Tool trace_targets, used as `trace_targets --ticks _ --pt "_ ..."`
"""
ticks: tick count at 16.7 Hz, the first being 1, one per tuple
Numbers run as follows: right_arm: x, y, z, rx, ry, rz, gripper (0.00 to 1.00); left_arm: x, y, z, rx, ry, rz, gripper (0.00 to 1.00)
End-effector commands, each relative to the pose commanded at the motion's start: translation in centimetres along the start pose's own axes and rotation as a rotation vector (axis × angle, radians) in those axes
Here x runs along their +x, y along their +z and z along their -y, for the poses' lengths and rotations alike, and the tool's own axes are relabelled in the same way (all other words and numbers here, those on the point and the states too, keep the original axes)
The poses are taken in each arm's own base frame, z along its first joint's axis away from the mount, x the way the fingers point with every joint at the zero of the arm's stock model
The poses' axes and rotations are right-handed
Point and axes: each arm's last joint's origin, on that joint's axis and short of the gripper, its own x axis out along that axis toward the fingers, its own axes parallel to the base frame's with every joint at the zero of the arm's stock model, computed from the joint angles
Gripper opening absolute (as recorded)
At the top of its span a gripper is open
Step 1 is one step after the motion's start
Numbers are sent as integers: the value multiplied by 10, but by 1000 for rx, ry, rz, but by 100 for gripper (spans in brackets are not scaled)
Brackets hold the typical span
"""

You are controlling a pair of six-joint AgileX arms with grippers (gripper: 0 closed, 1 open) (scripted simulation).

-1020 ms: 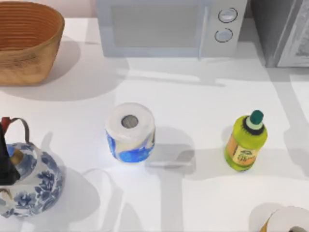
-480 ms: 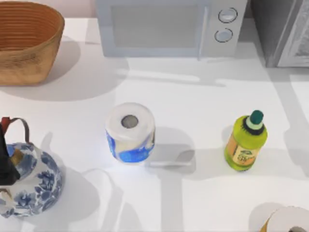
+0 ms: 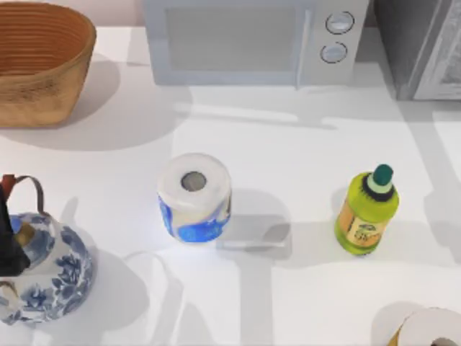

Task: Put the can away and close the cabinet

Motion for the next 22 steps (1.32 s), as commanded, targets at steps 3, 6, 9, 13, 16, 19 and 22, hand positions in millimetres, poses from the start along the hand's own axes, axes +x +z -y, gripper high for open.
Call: trace_targets --ticks 3,6,9,13,16,19,22 --pt "-6 5 1 -5 5 17 100 0 0 0 0 0 0 100" --pt "-33 23 4 -22 27 78 100 0 0 0 0 0 0 100" --pt "-83 44 8 -42 61 162 100 0 0 0 0 0 0 100" --pt "-170 42 17 -64 103 239 100 0 0 0 0 0 0 100" --pt "-219 -9 24 -72 119 206 100 0 0 0 0 0 0 100" --pt "-252 -97 32 -66 114 116 100 0 0 0 0 0 0 100" --pt "-279 -189 39 -52 89 53 100 0 0 0 0 0 0 100"
